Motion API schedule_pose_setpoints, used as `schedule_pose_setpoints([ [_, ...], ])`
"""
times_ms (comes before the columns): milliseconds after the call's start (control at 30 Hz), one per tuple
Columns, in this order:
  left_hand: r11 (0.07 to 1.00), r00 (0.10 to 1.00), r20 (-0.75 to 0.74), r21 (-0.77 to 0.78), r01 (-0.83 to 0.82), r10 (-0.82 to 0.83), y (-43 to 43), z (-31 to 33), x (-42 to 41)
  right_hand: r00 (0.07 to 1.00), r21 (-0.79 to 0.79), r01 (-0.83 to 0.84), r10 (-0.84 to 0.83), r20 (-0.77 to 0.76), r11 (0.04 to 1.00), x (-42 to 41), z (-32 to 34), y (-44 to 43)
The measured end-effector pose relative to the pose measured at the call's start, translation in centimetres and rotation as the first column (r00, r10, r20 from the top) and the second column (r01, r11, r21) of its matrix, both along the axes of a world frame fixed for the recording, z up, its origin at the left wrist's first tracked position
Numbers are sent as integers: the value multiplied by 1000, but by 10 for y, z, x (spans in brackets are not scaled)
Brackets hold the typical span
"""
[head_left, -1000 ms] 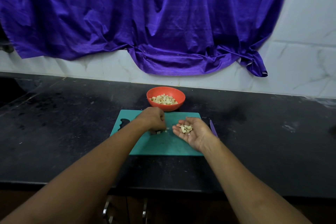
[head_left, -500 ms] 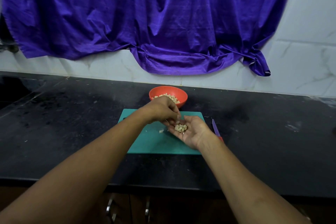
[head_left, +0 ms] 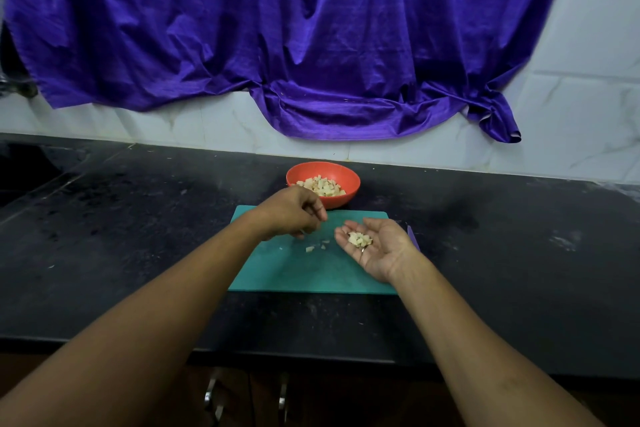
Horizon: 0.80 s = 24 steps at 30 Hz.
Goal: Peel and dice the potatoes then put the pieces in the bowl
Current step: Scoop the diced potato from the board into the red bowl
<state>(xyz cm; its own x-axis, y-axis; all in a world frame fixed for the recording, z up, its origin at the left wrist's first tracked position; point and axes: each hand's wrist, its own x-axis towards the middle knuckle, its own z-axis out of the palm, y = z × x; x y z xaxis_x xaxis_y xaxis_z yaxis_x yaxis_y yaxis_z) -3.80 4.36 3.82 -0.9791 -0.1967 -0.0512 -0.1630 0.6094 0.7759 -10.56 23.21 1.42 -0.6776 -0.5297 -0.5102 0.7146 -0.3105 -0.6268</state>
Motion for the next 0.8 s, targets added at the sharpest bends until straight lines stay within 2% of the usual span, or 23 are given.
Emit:
schedule_pose_setpoints([
  [167,973,965,263,-225,53,8,-1,-10,6,1000,3,26,-26,-18,1000,0,-3,2],
  [267,964,957,287,-262,54,24,2,-13,3,999,13,22,-22,-28,1000,1,-3,1],
  [500,970,947,317,-242,34,46,6,-11,0,998,49,2,2,-71,999,3,-4,1],
  [567,981,961,276,-193,29,26,8,-11,2,996,72,-10,17,-89,997,4,-4,0],
  [667,998,996,87,-67,9,-3,13,-8,2,995,86,-21,29,-90,996,5,-3,-4],
  [733,997,999,-5,-64,32,-33,18,-1,-1,996,75,-39,45,-75,996,7,-1,-8],
  [800,994,998,-34,-98,58,-61,22,6,-4,996,61,-63,67,-65,996,7,0,-12],
])
